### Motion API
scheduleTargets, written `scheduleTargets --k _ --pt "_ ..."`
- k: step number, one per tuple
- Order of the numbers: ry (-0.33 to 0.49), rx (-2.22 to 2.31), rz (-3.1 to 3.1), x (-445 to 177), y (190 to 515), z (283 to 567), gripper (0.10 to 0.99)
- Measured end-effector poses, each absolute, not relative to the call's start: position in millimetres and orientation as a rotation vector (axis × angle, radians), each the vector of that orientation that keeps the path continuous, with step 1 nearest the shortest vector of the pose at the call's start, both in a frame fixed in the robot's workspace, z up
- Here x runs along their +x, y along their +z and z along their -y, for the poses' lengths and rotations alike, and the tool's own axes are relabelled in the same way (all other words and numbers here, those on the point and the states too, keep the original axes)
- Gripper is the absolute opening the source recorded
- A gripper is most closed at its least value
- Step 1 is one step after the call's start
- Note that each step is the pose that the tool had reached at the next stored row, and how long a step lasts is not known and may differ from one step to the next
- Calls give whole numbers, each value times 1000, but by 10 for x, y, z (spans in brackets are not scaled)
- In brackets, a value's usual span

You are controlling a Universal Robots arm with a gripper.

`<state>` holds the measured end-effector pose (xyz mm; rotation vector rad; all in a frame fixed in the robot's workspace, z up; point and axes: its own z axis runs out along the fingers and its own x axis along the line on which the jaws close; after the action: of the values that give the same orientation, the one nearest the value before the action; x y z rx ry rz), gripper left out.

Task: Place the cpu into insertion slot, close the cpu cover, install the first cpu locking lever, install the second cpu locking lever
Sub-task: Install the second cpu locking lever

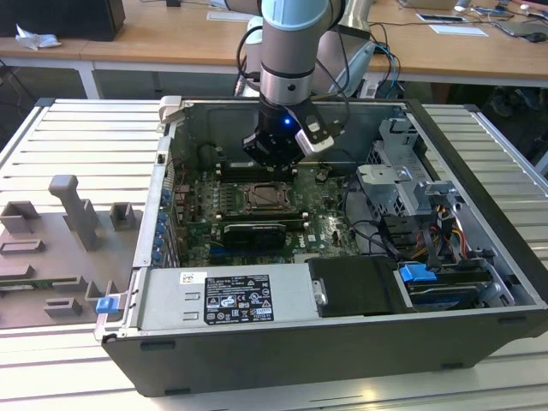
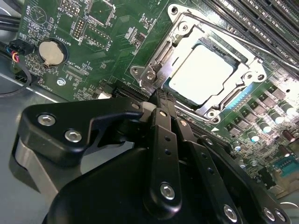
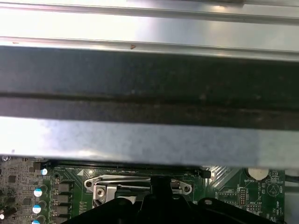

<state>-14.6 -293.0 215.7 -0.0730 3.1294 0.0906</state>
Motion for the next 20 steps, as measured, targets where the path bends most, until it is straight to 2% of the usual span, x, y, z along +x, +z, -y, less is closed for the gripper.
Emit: scheduleTargets --k 6,11,20 --pt "90 -73 -3129 -146 2171 2984 106" --pt "91 -73 -3129 -146 2335 2985 106" --pt "91 -73 -3129 -146 2342 3097 106"
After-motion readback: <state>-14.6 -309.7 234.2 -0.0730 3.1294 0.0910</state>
